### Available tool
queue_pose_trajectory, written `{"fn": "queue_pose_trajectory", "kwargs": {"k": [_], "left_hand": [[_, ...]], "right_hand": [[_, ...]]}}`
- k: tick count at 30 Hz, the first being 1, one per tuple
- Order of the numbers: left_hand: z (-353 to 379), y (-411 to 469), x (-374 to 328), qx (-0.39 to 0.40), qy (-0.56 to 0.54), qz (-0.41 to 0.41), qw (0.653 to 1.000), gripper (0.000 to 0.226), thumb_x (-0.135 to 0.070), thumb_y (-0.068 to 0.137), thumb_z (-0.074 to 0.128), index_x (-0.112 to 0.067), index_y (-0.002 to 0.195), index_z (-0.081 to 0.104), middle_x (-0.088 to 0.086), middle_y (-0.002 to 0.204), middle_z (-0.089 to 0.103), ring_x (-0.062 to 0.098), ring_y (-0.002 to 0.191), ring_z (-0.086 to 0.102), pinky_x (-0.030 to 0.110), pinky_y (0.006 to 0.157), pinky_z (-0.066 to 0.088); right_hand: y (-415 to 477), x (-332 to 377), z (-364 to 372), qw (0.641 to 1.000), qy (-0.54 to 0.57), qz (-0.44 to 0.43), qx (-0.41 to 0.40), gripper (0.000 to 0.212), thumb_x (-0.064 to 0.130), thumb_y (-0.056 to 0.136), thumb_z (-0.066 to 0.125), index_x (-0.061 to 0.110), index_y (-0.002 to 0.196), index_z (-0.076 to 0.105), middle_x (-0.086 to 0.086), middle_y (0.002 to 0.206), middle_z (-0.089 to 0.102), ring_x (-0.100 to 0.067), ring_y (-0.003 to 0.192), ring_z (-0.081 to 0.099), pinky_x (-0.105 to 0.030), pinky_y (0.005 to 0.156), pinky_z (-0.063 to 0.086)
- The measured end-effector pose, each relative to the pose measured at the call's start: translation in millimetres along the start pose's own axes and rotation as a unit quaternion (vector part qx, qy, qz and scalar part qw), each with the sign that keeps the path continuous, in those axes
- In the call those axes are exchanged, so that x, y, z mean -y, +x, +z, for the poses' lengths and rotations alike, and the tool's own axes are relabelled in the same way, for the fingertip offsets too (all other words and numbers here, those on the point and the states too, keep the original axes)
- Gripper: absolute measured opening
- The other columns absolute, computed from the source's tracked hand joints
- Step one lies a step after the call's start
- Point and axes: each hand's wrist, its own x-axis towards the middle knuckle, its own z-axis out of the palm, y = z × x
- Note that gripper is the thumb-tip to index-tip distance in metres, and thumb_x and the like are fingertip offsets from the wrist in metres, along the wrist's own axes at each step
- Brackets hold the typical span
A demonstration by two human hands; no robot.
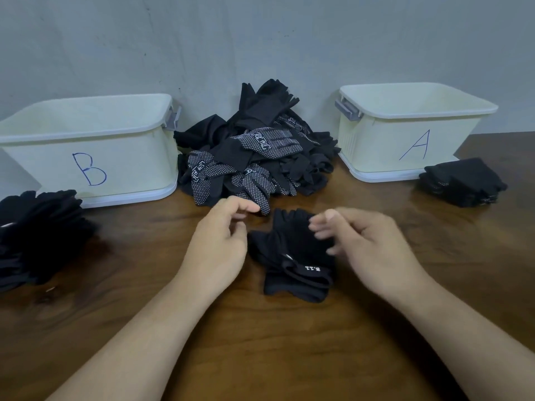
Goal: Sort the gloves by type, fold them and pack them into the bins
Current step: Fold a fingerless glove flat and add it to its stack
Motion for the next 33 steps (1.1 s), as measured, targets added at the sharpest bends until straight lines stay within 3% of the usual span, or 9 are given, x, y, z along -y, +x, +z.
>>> {"fn": "queue_pose_trajectory", "kwargs": {"k": [3,6,10,14,18,20,23,27,33], "left_hand": [[3.4,-10.9,-22.4,-0.008,0.042,0.142,0.989,0.033,0.0,0.099,0.062,-0.029,0.111,0.073,-0.02,0.118,0.066,0.014,0.121,0.058,0.026,0.103,0.044],[4.4,-18.7,-33.7,0.092,0.06,0.218,0.97,0.015,-0.021,0.102,0.067,-0.028,0.113,0.076,-0.019,0.122,0.067,0.015,0.128,0.056,0.028,0.109,0.04],[-1.1,-19.6,-26.1,0.216,0.122,0.205,0.947,0.017,-0.046,0.096,0.071,-0.038,0.111,0.073,-0.025,0.123,0.064,0.009,0.128,0.055,0.036,0.11,0.041],[-10.5,-11.4,-20.6,0.268,0.095,0.158,0.945,0.022,-0.035,0.089,0.084,-0.037,0.109,0.074,-0.022,0.122,0.067,0.014,0.123,0.06,0.035,0.105,0.047],[-20.6,-6.3,-18.7,0.307,0.08,0.108,0.942,0.035,-0.028,0.085,0.09,-0.04,0.116,0.077,-0.027,0.127,0.067,0.001,0.13,0.058,0.022,0.11,0.043],[-19.7,-5.6,-16.1,0.302,0.093,0.11,0.942,0.038,-0.031,0.084,0.091,-0.041,0.118,0.077,-0.029,0.126,0.068,0.002,0.128,0.059,0.024,0.109,0.045],[-10.2,-8.0,-12.7,0.276,0.102,0.127,0.947,0.037,-0.037,0.083,0.09,-0.042,0.117,0.078,-0.028,0.125,0.069,0.009,0.127,0.06,0.032,0.105,0.049],[9.1,-14.8,-14.3,0.218,0.122,0.133,0.959,0.04,-0.045,0.086,0.086,-0.04,0.123,0.074,-0.028,0.122,0.066,0.006,0.125,0.055,0.031,0.105,0.047],[14.8,-11.8,-13.0,0.143,0.128,0.094,0.977,0.071,-0.05,0.082,0.085,-0.043,0.143,0.05,-0.036,0.138,0.043,-0.005,0.138,0.038,0.014,0.111,0.032]], "right_hand": [[13.7,-14.9,-15.1,1.0,-0.013,0.009,-0.015,0.024,0.018,0.108,0.061,0.029,0.1,0.081,0.011,0.098,0.08,-0.009,0.095,0.076,-0.034,0.088,0.064],[18.4,-26.2,-22.7,0.995,-0.096,0.007,0.034,0.02,0.019,0.101,0.07,0.036,0.102,0.079,0.015,0.1,0.079,-0.003,0.094,0.074,-0.031,0.094,0.059],[16.3,-25.6,-20.4,0.99,-0.128,-0.001,0.067,0.018,0.034,0.093,0.081,0.044,0.107,0.077,0.017,0.109,0.07,0.003,0.1,0.068,-0.021,0.093,0.051],[16.5,-28.8,-23.9,0.979,-0.152,-0.009,0.137,0.034,0.046,0.089,0.083,0.051,0.121,0.072,0.024,0.12,0.06,0.007,0.111,0.06,-0.017,0.092,0.047],[16.1,-25.4,-28.3,0.978,-0.148,-0.06,0.134,0.035,0.037,0.092,0.082,0.05,0.123,0.071,0.025,0.124,0.059,0.003,0.115,0.06,-0.02,0.091,0.05],[15.9,-20.8,-33.0,0.974,-0.151,-0.099,0.14,0.034,0.022,0.095,0.08,0.044,0.119,0.074,0.021,0.125,0.061,-0.006,0.115,0.063,-0.025,0.09,0.054],[11.0,-11.3,-42.4,0.955,-0.149,-0.145,0.212,0.036,0.01,0.095,0.077,0.037,0.117,0.078,0.017,0.126,0.065,-0.015,0.115,0.064,-0.031,0.097,0.051],[5.3,-5.0,-47.1,0.93,-0.183,-0.161,0.275,0.036,0.029,0.093,0.081,0.04,0.127,0.074,0.024,0.129,0.064,-0.011,0.133,0.055,-0.027,0.111,0.042],[9.0,-20.7,-36.1,0.914,-0.27,-0.186,0.238,0.035,0.036,0.1,0.071,0.038,0.135,0.071,0.027,0.123,0.064,-0.002,0.121,0.059,-0.03,0.101,0.051]]}}
